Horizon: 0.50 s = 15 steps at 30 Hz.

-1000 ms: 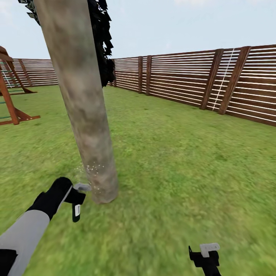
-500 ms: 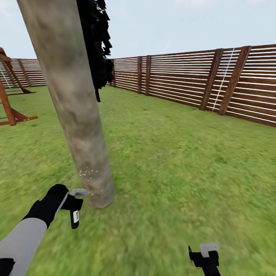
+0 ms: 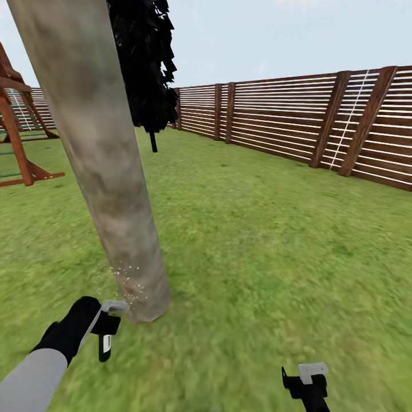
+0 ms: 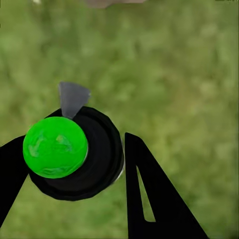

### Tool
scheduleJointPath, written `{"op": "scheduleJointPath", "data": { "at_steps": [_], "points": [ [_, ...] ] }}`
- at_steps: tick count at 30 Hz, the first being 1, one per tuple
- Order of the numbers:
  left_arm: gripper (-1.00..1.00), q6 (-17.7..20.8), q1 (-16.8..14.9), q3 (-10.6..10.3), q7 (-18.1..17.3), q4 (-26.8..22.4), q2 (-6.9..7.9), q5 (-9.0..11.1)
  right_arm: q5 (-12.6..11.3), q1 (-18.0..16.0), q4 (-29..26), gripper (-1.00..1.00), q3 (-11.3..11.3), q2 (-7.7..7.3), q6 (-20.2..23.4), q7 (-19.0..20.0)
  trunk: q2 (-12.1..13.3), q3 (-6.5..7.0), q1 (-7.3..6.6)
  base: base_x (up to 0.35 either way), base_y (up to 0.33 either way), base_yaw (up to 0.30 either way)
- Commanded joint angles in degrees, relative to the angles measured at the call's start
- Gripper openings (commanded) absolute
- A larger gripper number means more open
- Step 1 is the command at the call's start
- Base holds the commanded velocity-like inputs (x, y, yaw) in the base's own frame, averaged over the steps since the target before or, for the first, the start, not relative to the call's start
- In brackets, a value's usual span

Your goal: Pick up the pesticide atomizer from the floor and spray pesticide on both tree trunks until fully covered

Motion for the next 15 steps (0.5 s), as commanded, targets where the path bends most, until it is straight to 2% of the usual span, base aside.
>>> {"op": "scheduleJointPath", "data": {
  "at_steps": [1, 2, 3, 5, 7, 11, 12, 14, 15],
  "points": [
    [-1.00, 0.0, 0.1, 0.2, -0.3, -0.1, -0.14, -0.6, 0.6, 0.0, 0.1, 1.00, -0.4, 0.00, -0.1, -0.3, 0.0, -0.05, -0.01, 0.005, -0.003, 0.000],
    [-1.00, 0.0, 0.1, 0.3, -0.2, 0.0, -0.27, -0.5, 0.6, 0.0, 0.1, 1.00, -0.4, 0.00, -0.2, -0.2, 0.0, -0.05, -0.01, 0.003, -0.001, 0.000],
    [-1.00, -1.0, 0.2, 0.4, -0.2, 1.3, -0.75, 0.4, 0.6, 0.0, 0.1, 1.00, -0.4, 0.00, -0.2, -0.2, 0.0, -0.05, -0.01, 0.000, 0.000, 0.000],
    [-1.00, -6.8, 0.3, 0.5, 0.0, 5.6, -2.15, 3.2, 0.6, 0.0, 0.1, 1.00, -0.4, 0.00, -0.2, -0.2, 0.0, -0.05, -0.01, 0.000, 0.000, 0.000],
    [-1.00, -9.3, 0.2, 0.5, 0.3, 6.6, -2.34, 4.4, 0.6, 0.0, 0.1, 1.00, -0.4, 0.00, -0.2, -0.2, 0.0, -0.05, -0.01, 0.000, 0.000, 0.000],
    [-1.00, -11.1, 0.2, 3.4, 0.8, 6.5, -2.27, 4.8, 0.6, 0.0, 0.1, 1.00, -0.4, 0.03, -0.1, -0.2, 0.0, -0.05, -0.01, 0.000, -0.080, 0.064],
    [-1.00, -11.2, 0.3, 3.8, 2.2, 6.8, -2.30, 4.7, 0.6, 0.0, 0.1, 1.00, -0.4, 0.06, -0.1, -0.2, 0.0, -0.05, -0.01, 0.000, -0.232, 0.222],
    [-1.00, -11.3, 0.3, 4.2, 8.8, 7.1, -2.73, 5.0, 0.6, 0.0, 0.1, 1.00, -0.4, 0.08, -0.2, -0.3, 0.0, -0.05, -0.01, 0.000, -0.264, 0.264],
    [-1.00, -11.2, 0.3, 4.2, 9.7, 7.2, -2.83, 5.2, 0.6, 0.0, 0.1, 1.00, -0.4, 0.09, -0.1, -0.3, 0.0, -0.05, -0.01, -0.007, -0.271, 0.252]
  ]
}}
